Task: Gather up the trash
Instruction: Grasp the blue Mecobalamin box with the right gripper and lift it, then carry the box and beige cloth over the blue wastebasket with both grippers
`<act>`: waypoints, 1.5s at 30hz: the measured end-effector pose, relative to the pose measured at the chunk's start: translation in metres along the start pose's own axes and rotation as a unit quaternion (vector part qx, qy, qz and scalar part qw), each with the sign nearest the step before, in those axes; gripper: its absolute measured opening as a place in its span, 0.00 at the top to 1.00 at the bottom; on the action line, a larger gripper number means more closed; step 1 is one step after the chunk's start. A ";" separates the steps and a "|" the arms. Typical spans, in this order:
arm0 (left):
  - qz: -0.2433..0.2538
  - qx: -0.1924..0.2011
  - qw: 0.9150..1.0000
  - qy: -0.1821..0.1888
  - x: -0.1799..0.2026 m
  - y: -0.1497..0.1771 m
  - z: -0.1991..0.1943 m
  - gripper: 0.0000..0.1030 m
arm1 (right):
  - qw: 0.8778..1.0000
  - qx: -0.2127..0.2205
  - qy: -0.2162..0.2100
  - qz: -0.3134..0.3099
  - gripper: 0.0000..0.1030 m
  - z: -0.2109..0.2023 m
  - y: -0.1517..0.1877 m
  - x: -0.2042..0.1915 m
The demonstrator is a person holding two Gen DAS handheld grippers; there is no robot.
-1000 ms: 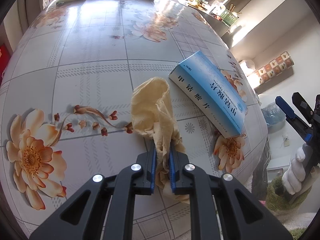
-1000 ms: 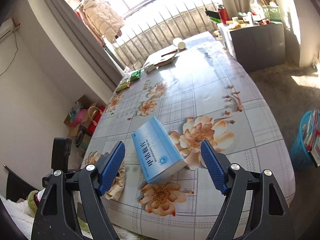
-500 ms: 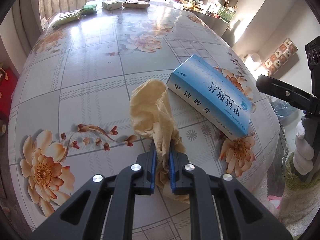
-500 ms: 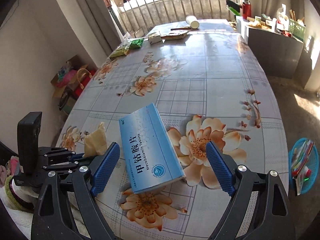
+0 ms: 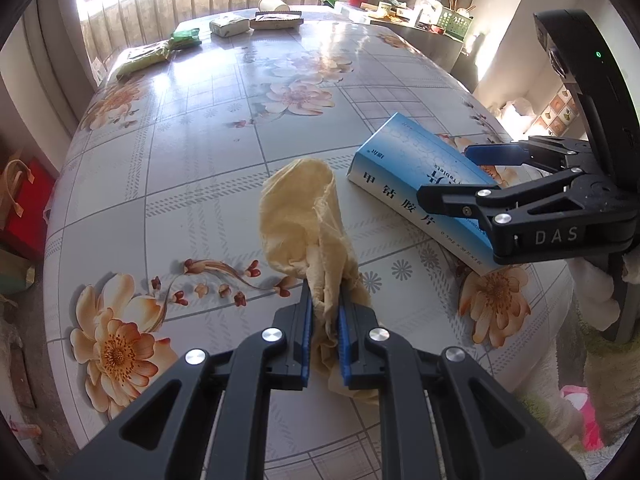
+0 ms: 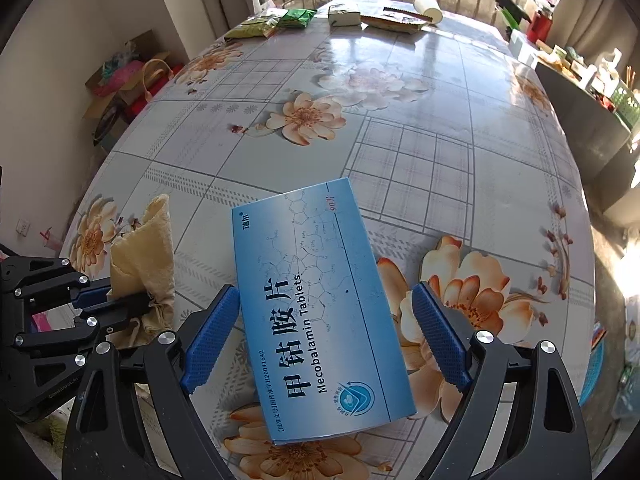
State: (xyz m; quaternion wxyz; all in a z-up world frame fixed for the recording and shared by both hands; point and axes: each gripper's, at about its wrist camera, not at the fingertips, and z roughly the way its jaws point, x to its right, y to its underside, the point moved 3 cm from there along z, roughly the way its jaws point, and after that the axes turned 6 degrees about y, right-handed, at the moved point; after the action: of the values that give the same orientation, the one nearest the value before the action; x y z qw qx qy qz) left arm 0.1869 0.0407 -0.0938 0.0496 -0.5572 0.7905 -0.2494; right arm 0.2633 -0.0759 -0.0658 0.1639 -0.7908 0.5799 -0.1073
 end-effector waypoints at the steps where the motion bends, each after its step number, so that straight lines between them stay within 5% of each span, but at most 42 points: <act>1: 0.002 0.001 1.000 -0.002 0.000 0.000 -0.001 0.90 | 1.000 0.001 -0.005 0.001 0.19 -0.002 0.000 -0.001; 24: 0.031 0.008 0.999 -0.028 0.007 0.003 -0.004 0.90 | 0.999 -0.019 0.026 0.021 0.30 0.013 0.004 -0.003; 33: 0.038 0.026 0.999 -0.022 0.013 -0.001 -0.015 0.90 | 0.996 0.005 -0.008 0.093 0.31 -0.008 0.013 0.025; 38: 0.055 0.048 0.997 0.007 0.026 -0.018 -0.027 0.90 | 0.980 0.040 -0.057 0.184 0.31 -0.037 0.035 0.056; 45: 0.135 0.062 0.987 0.066 0.095 -0.061 -0.028 0.90 | 0.936 0.116 -0.068 0.324 0.31 -0.095 0.100 0.130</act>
State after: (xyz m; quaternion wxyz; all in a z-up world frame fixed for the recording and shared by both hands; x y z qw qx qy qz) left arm 0.1939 -0.0511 -0.0233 0.0652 -0.4230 0.8431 -0.3255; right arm 0.1806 -0.2404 -0.0190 0.3195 -0.5409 0.7757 -0.0604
